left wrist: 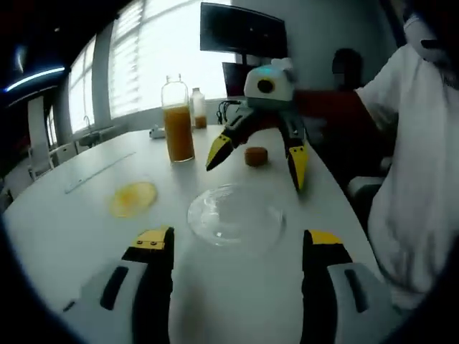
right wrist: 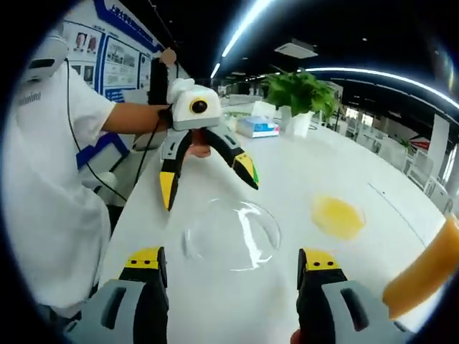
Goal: Open the Petri dish lid, place the lid on the table, pour the liquid culture medium into the Petri dish, pick up the Petri dish lid from the table, and close the Petri dish
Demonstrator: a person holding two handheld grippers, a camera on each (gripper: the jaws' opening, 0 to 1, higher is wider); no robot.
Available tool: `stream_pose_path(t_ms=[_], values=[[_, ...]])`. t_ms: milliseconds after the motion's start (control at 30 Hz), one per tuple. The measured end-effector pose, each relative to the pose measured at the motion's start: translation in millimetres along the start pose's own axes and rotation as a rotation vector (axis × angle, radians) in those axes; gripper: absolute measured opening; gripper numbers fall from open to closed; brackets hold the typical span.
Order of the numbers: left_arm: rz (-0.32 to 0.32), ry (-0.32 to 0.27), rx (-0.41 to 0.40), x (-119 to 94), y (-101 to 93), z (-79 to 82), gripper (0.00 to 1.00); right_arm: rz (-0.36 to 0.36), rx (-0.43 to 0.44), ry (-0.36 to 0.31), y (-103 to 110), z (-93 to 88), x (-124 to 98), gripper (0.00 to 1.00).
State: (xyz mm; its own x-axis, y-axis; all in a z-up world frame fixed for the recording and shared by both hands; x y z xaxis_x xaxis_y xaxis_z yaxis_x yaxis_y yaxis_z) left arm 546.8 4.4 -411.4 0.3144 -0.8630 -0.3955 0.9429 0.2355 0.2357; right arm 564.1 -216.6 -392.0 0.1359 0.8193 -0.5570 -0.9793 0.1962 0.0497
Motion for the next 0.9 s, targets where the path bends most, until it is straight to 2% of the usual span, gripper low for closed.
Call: stream_pose_path(t_ms=[67,300,467,900], values=[[-0.009,0.027,0.015,4,2.3,1.8,0.64,0.001,0.007,0.047,-2,3.3,4,0.69],[-0.046,0.067,0.030,15,9.8,7.6,0.65,0.050,-0.037,0.124,-6,10.9,21,0.69],[-0.096,0.112,0.047,24,10.7,7.4,0.65,0.064,-0.038,0.135,-9,10.1,27,0.69],[-0.147,0.135,0.056,35,10.7,8.6,0.65,0.107,-0.023,0.176,-14,8.2,38,0.66]])
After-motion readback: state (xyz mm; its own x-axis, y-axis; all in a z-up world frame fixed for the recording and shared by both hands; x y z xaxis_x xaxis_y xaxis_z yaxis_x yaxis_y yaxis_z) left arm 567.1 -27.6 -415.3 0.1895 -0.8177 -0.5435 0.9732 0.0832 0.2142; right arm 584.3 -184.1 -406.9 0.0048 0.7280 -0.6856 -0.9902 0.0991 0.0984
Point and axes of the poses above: the point that each gripper's makers call its tool centre point, and the gripper's own axes: x roughly forward along the fingers, y roughly to its left, z roughly out of its top, the point moved 10 cm from there along -x, roughly backward along the fingers, and after that the axes turned 11 degrees about x, right-handed, at the moved point
